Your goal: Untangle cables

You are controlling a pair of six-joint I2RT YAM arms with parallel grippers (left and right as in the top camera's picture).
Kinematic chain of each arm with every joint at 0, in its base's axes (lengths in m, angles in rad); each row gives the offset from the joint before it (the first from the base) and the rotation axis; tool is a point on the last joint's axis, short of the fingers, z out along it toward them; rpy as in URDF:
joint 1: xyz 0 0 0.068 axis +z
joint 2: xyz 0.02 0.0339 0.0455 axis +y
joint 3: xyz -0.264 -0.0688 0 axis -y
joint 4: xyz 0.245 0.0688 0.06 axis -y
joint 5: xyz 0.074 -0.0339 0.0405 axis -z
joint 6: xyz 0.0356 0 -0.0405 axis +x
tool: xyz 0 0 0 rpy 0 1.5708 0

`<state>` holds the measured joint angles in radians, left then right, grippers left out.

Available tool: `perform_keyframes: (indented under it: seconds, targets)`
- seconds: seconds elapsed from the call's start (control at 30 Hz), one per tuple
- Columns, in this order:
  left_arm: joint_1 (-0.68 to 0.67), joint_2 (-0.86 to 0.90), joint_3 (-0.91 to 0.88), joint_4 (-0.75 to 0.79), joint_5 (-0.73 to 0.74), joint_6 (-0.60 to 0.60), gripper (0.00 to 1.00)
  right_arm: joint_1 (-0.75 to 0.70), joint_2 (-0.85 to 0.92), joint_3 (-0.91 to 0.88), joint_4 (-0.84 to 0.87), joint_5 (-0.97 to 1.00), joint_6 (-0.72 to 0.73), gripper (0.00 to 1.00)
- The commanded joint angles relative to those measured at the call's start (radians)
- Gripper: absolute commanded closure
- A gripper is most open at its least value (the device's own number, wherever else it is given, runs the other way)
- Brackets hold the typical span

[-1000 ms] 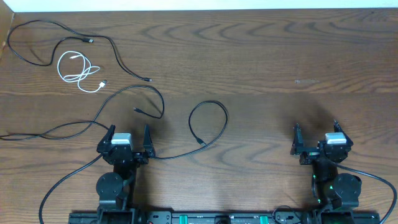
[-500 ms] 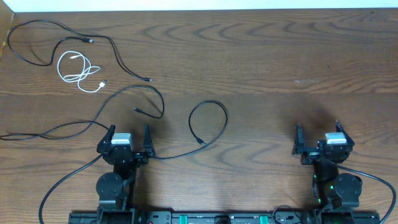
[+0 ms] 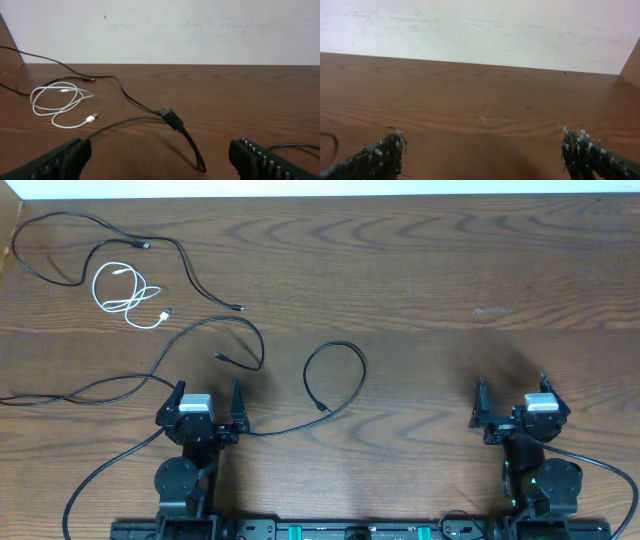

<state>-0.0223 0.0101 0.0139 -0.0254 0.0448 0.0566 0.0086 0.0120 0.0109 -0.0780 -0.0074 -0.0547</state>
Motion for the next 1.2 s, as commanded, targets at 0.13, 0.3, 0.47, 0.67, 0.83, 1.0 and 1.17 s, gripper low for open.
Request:
perform_keyframes:
  seconds: [0.13,0.3,0.47,0.67,0.83,1.0,1.17]
  targets:
    - [0.004,-0.006,-0.01,-0.048,-0.039,0.003,0.07,-0.011,-0.007,-0.005,-0.004,0.009,0.061,0.01]
    - [0.004,-0.006,-0.01,-0.048,-0.039,0.003,0.06,-0.012,-0.006,-0.005,-0.004,0.012,0.065,0.01]
    - [0.004,-0.006,-0.01,-0.048,-0.039,0.003,0.07,-0.012,-0.007,-0.005,-0.004,0.012,0.064,0.01]
    - [0.004,-0.006,-0.01,-0.048,-0.039,0.003,0.07,-0.011,-0.007,-0.005,0.0,0.003,0.042,0.01]
    - [0.004,-0.006,-0.01,-0.048,-0.039,0.003,0.07,-0.012,-0.006,-0.005,0.0,0.003,0.042,0.01]
    - [0.004,-0.006,-0.01,-0.048,-0.039,0.002,0.07,-0.012,-0.006,-0.005,0.0,0.003,0.042,0.01]
    - [0.004,-0.006,-0.01,-0.048,-0.038,0.003,0.07,-0.012,-0.006,-0.005,0.0,0.003,0.042,0.01]
